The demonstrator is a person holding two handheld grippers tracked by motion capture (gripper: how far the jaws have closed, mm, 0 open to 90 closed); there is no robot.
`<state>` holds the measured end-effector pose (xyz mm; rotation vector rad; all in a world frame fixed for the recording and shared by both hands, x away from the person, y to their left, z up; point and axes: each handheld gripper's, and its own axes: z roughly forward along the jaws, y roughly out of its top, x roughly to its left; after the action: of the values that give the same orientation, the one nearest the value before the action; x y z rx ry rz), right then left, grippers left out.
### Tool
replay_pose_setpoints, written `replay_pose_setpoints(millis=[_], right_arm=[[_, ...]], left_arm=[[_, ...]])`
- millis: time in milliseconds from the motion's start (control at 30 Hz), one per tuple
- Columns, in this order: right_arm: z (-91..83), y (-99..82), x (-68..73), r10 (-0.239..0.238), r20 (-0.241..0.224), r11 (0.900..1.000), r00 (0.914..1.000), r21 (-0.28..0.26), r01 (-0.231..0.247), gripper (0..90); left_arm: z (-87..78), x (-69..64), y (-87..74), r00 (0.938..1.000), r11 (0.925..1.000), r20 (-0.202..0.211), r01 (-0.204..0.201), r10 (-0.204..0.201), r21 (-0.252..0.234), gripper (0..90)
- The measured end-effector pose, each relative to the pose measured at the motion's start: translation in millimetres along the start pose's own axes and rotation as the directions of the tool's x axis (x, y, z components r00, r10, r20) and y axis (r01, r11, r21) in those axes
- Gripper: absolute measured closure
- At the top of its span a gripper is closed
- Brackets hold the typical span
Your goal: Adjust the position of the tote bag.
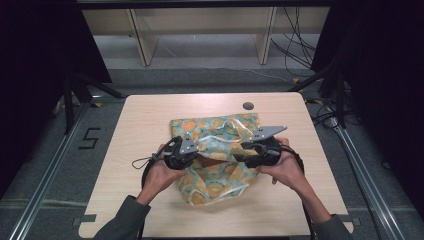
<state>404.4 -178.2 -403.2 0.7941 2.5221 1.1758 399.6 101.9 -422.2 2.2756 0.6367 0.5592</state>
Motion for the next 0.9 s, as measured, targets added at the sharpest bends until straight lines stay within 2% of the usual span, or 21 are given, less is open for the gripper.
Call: replay_pose_setpoints(millis=[33,67,133,167,200,233,267,300,367,400,533,567,600,633,667,733,767,800,833,867,900], right_arm=[[5.0,-3.1,1.3,0.002,0.012,0.9998,0.9999,0.021,-0.002,48.3],[10.6,-5.6,2.3,0.005,0.008,0.9991,1.0000,0.042,-0.005,47.4],[26.3,-12.1,6.5,0.016,0.011,0.9973,0.9998,0.071,-0.016,46.4],[27.6,-12.9,7.4,0.011,0.009,0.9950,0.9999,0.100,-0.012,46.3],[27.6,-12.9,7.4,0.011,0.009,0.9950,0.9999,0.100,-0.012,46.3],[32.4,-15.9,11.0,0.017,0.033,0.9933,0.9993,0.114,-0.021,46.1],[34.2,-17.5,12.6,-0.012,0.026,0.9913,0.9996,0.131,0.008,46.2],[36.7,-20.0,14.4,-0.019,0.035,0.9894,0.9992,0.144,0.014,46.6],[39.1,-24.4,15.5,-0.004,0.041,0.9800,0.9992,0.199,-0.004,46.6],[46.2,-31.2,13.2,0.020,0.086,0.9782,0.9961,0.204,-0.037,46.5],[52.1,-40.5,6.0,0.043,0.098,0.9710,0.9942,0.230,-0.065,46.9],[53.4,-45.6,4.2,0.045,0.113,0.9683,0.9926,0.239,-0.071,47.9],[53.4,-45.6,4.2,0.045,0.113,0.9683,0.9926,0.239,-0.071,47.9],[51.9,-46.2,5.1,0.060,0.103,0.9589,0.9928,0.270,-0.087,48.5],[51.6,-48.0,5.6,0.062,0.104,0.9569,0.9926,0.277,-0.089,48.5],[52.5,-52.2,6.9,0.060,0.087,0.9608,0.9944,0.265,-0.081,48.3],[50.0,-53.5,7.2,0.057,0.057,0.9566,0.9967,0.283,-0.071,49.2],[49.1,-55.7,8.3,0.050,0.049,0.9535,0.9975,0.295,-0.062,54.7],[49.4,-59.2,9.4,0.043,0.040,0.9556,0.9983,0.290,-0.053,64.1],[47.5,-61.7,9.4,0.022,0.025,0.9518,0.9994,0.305,-0.029,74.9],[45.1,-67.6,9.8,0.005,-0.005,0.9426,1.0000,0.334,-0.003,88.3]], left_arm=[[-0.8,0.5,0.4,0.9999,0.9999,0.004,-0.010,0.010,-0.006,89.4],[-1.3,-0.8,0.4,0.9999,0.9998,0.003,0.011,-0.011,-0.015,89.4],[-4.5,0.8,1.0,1.0000,0.9998,0.007,0.006,-0.005,-0.019,89.4],[-7.8,2.8,1.7,0.9998,0.9993,-0.003,0.019,-0.019,-0.031,89.4],[-7.8,2.8,1.7,0.9998,0.9993,-0.003,0.019,-0.019,-0.031,89.5],[-9.3,4.2,2.3,0.9999,0.9992,-0.001,0.016,-0.016,-0.036,89.5],[-10.7,5.5,2.6,0.9996,0.9984,-0.002,0.029,-0.029,-0.048,89.5],[-12.0,6.7,2.7,0.9992,0.9978,0.003,0.039,-0.039,-0.054,89.5],[-14.3,7.8,2.9,0.9990,0.9971,0.002,0.044,-0.044,-0.062,89.5],[-16.4,9.0,4.3,0.9993,0.9971,0.000,0.037,-0.037,-0.066,89.4],[-18.7,9.5,6.2,0.9990,0.9960,-0.002,0.044,-0.045,-0.078,89.4],[-20.2,10.2,7.1,0.9994,0.9964,-0.004,0.033,-0.033,-0.078,89.4],[-21.2,10.1,7.7,0.9991,0.9960,-0.003,0.043,-0.043,-0.078,89.4],[-21.6,11.0,8.2,0.9989,0.9951,-0.008,0.044,-0.045,-0.088,89.4],[-22.4,12.6,8.5,0.9990,0.9951,-0.008,0.044,-0.045,-0.088,89.4],[-24.7,16.0,8.3,0.9986,0.9957,-0.022,0.047,-0.049,-0.080,89.4],[-24.7,16.8,7.8,0.9982,0.9945,-0.019,0.056,-0.058,-0.089,89.4],[-25.3,18.7,7.6,0.9986,0.9952,-0.020,0.046,-0.048,-0.087,89.4],[-26.3,20.4,7.4,0.9989,0.9961,-0.024,0.038,-0.040,-0.079,89.5],[-26.5,20.7,6.8,0.9981,0.9953,-0.025,0.053,-0.055,-0.081,89.5],[-29.0,22.8,7.1,0.9988,0.9958,-0.032,0.035,-0.038,-0.085,89.6]])
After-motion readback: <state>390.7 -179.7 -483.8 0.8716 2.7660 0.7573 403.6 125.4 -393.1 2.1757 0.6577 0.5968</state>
